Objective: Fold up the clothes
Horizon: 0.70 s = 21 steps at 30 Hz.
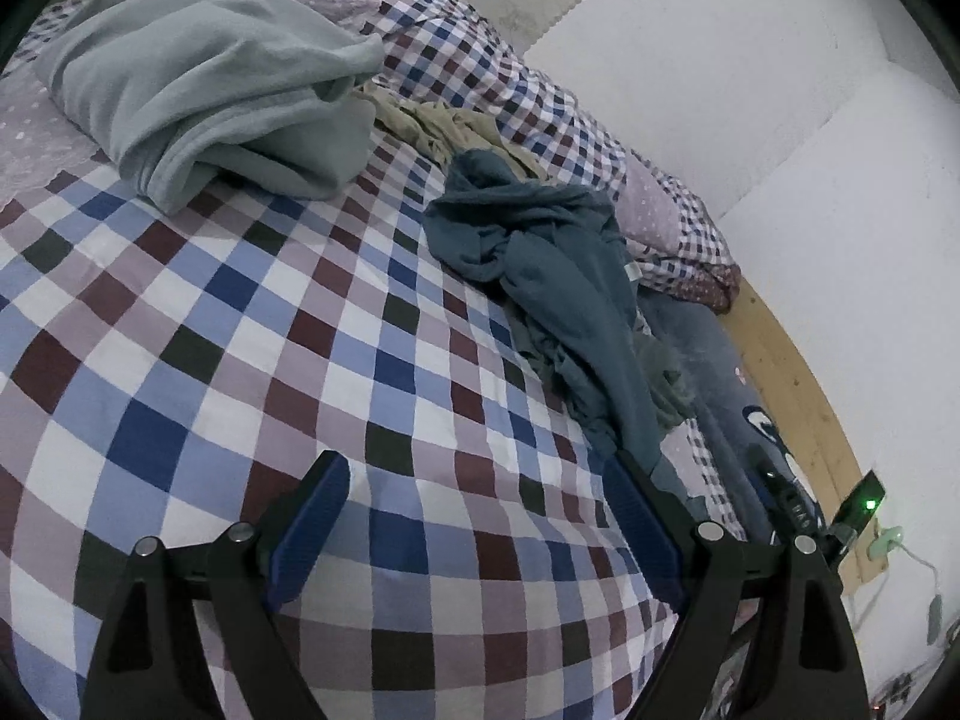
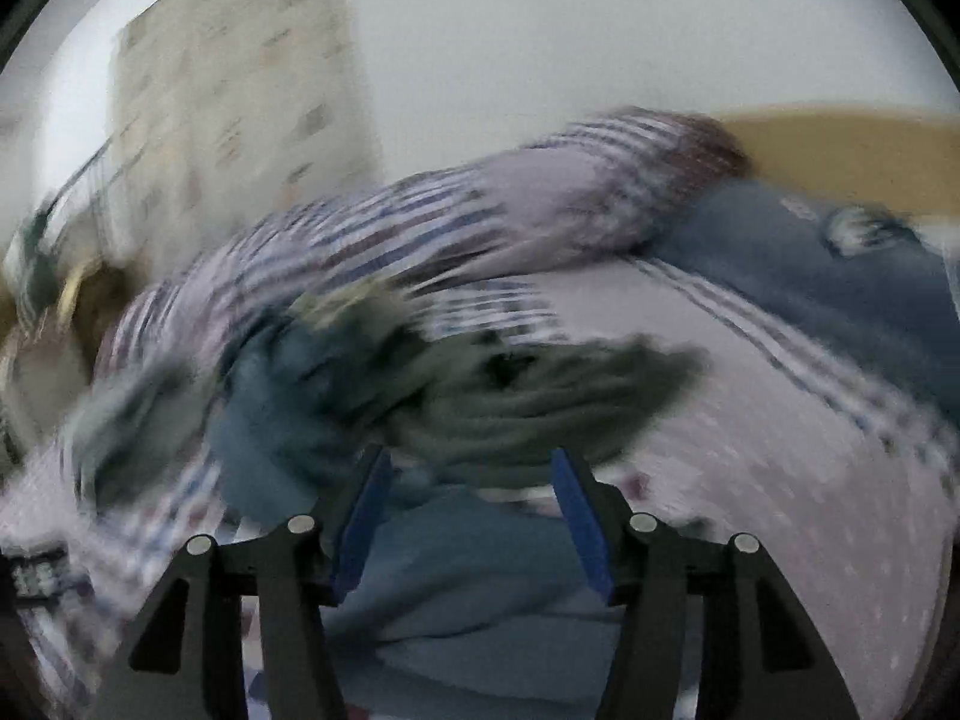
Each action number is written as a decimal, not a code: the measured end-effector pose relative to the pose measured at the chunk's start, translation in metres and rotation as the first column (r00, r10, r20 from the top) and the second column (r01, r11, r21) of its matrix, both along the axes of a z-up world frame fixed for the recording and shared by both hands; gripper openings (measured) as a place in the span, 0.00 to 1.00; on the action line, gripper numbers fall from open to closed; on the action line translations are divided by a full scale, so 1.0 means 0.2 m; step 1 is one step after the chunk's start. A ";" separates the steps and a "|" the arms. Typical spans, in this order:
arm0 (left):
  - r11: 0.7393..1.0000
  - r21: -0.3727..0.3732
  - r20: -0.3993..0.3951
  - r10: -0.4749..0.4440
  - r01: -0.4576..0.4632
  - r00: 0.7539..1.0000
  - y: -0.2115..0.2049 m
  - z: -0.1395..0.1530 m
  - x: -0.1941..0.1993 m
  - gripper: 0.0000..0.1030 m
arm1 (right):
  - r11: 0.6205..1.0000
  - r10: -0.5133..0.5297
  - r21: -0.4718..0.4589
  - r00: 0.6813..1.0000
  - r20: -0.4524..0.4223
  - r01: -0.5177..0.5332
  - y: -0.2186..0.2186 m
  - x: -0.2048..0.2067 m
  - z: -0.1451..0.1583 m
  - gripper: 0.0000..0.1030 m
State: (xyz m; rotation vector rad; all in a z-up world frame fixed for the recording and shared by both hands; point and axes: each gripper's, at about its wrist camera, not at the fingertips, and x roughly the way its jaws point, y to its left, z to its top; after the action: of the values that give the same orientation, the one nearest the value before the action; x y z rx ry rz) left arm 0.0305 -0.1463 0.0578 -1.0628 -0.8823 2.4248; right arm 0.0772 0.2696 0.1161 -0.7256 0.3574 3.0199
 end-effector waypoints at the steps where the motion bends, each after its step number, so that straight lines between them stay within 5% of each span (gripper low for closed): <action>1: 1.000 0.001 0.001 -0.003 0.003 1.000 0.01 0.00 0.00 0.87 | 0.998 -0.036 -0.052 0.999 0.005 0.036 0.08 0.01 0.01 0.59; 3: 1.000 -0.004 -0.001 -0.013 0.013 1.000 0.04 0.00 0.00 0.87 | 0.997 0.058 -0.046 0.998 0.027 -0.057 0.05 0.02 0.03 0.59; 8: 0.999 -0.031 -0.019 -0.041 0.041 0.999 0.15 0.00 0.00 0.87 | 0.934 0.282 0.185 0.949 0.143 -0.306 -0.33 0.04 -0.08 0.57; 14: 0.994 -0.083 -0.013 -0.072 0.071 0.997 0.28 -0.03 -0.01 0.87 | 0.846 0.304 0.362 0.912 0.276 -0.392 -0.61 -0.01 -0.27 0.56; 15: 0.992 -0.100 -0.019 -0.077 0.074 0.997 0.29 -0.03 -0.01 0.87 | 0.832 0.291 0.394 0.912 0.289 -0.390 -0.63 -0.02 -0.29 0.53; 17: 0.988 -0.129 -0.030 -0.087 0.082 0.996 0.32 -0.03 -0.01 0.87 | 0.821 0.264 0.425 0.913 0.312 -0.382 -0.65 -0.05 -0.33 0.25; 18: 0.987 -0.138 -0.033 -0.093 0.088 0.995 0.33 -0.03 -0.01 0.87 | 0.823 0.242 0.433 0.917 0.317 -0.367 -0.63 -0.06 -0.34 0.03; 21: 0.988 -0.125 -0.040 -0.099 0.093 0.994 0.33 -0.02 -0.01 0.87 | 0.868 0.172 0.413 0.947 0.271 -0.276 -0.48 -0.07 -0.27 0.04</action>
State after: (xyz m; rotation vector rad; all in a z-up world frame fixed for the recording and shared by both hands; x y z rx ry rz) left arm 0.0279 -0.0807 0.0539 -1.0622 -0.6587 2.4390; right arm 0.0642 0.1732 0.0624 -1.1085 -0.4503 2.9900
